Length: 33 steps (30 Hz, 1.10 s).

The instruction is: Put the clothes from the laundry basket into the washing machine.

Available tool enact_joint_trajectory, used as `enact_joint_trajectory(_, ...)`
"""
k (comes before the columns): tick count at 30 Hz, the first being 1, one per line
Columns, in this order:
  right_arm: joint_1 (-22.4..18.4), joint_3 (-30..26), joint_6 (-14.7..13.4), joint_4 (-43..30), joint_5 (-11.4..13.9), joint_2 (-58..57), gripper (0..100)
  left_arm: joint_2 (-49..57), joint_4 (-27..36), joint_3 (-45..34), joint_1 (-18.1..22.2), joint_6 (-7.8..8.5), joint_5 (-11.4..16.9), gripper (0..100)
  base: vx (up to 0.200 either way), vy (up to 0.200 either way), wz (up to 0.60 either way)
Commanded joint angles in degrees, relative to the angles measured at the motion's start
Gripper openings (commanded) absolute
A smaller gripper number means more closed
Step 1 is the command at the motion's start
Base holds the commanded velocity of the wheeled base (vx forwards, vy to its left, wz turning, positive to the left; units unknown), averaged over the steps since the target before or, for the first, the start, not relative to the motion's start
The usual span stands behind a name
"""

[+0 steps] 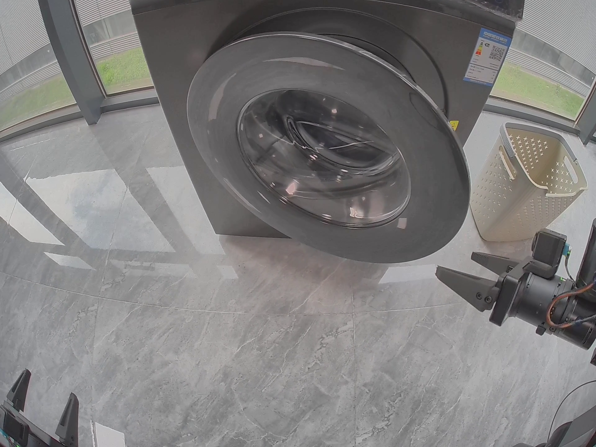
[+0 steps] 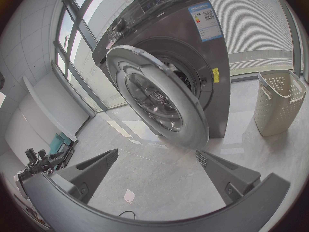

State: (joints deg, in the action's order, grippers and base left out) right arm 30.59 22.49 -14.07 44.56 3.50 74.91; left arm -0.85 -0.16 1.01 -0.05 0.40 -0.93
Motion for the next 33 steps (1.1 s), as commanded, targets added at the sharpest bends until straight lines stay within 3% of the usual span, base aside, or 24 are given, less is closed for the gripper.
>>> enact_joint_trajectory(1, 1.6, 3.1, -0.2, 0.4, -0.1, 2.3, 100, 0.7, 0.0, -1.0, 0.0, 0.04, 0.0, 100, 0.2, 0.0, 0.0)
enact_joint_trajectory(12, 1.8, 8.6, -1.8, 0.4, -0.2, 5.1, 100, 0.7, 0.0, -1.0, 0.0, 0.04, 0.0, 100, 0.2, 0.0, 0.0)
enact_joint_trajectory(16, 0.4, 10.7, -1.8, 0.4, -2.3, 6.2, 100, 0.7, 0.0, -1.0, 0.0, 0.04, 0.0, 100, 0.2, 0.0, 0.0)
enact_joint_trajectory(20, -2.1, 11.4, -1.8, 0.4, -3.2, 6.2, 100, 0.7, 0.0, -1.0, 0.0, 0.04, 0.0, 100, 0.0, 0.0, 0.0)
enact_joint_trajectory(33, -1.6, 8.0, -1.6, 0.4, -3.2, 5.9, 100, 0.7, 0.0, -1.0, 0.0, 0.04, 0.0, 100, 0.0, 0.0, 0.0)
